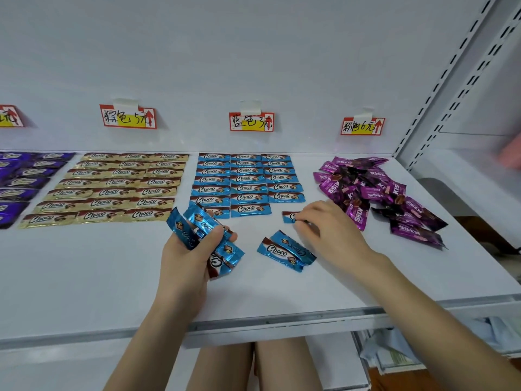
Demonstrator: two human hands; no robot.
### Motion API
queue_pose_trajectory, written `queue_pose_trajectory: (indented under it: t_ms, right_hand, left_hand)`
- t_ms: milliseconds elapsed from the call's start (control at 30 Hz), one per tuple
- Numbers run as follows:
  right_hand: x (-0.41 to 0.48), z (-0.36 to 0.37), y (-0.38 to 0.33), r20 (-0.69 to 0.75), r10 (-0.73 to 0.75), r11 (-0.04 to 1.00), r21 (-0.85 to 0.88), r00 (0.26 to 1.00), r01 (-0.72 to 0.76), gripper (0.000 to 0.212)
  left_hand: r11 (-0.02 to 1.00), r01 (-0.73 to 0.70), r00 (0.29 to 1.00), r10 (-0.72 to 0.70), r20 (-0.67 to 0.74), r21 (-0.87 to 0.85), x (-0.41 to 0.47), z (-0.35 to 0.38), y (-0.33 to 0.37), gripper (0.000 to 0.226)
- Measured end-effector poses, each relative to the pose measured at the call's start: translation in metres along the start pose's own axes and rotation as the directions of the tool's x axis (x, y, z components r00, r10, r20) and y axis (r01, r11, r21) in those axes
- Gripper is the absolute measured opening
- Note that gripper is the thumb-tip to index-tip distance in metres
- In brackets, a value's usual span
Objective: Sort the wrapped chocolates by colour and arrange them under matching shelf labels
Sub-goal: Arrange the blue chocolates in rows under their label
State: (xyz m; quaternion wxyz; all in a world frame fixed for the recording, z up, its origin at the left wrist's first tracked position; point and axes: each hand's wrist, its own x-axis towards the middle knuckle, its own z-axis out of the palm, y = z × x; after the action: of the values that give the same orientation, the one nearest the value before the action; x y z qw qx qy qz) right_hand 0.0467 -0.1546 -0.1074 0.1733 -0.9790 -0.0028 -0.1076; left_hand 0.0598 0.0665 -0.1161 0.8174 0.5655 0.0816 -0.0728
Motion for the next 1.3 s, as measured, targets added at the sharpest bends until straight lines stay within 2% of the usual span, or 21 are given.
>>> queue_pose_trajectory:
  t_ms: [333, 1000, 1133, 1233, 1300]
  right_hand:
    - [0.024, 0.006, -0.008, 0.079, 0.013, 1.000, -0.026, 0.997, -0.011, 0.033]
    - [0.028, 0.013, -0.005, 0.031, -0.006, 0.999, -0.049, 1.000, 0.007, 0.031]
    - [0.027, 0.012, -0.005, 0.046, -0.012, 0.999, -0.035, 0.999, 0.014, 0.031]
    - [0.026, 0.004, -0.010, 0.041, -0.004, 0.998, 0.057, 0.999, 0.001, 0.030]
    - [0.023, -0.005, -0.020, -0.040, 0.002, 0.979, 0.204, 0.999, 0.006, 0.027]
  left_hand:
    - [0.998, 0.028, 1.000, -0.028, -0.002, -0.063, -0.002, 0.000, 0.002, 0.014]
    - [0.995, 0.047, 0.999, -0.047, -0.007, -0.089, -0.003, 0.000, 0.003, 0.015]
    - [0.985, 0.075, 0.997, -0.078, -0.013, -0.157, -0.004, 0.000, 0.004, 0.014]
    - [0.971, 0.100, 0.995, -0.104, -0.008, -0.219, -0.006, -0.001, 0.007, 0.015]
    - [0.978, 0.076, 0.997, -0.075, 0.014, -0.192, -0.011, -0.002, 0.009, 0.016]
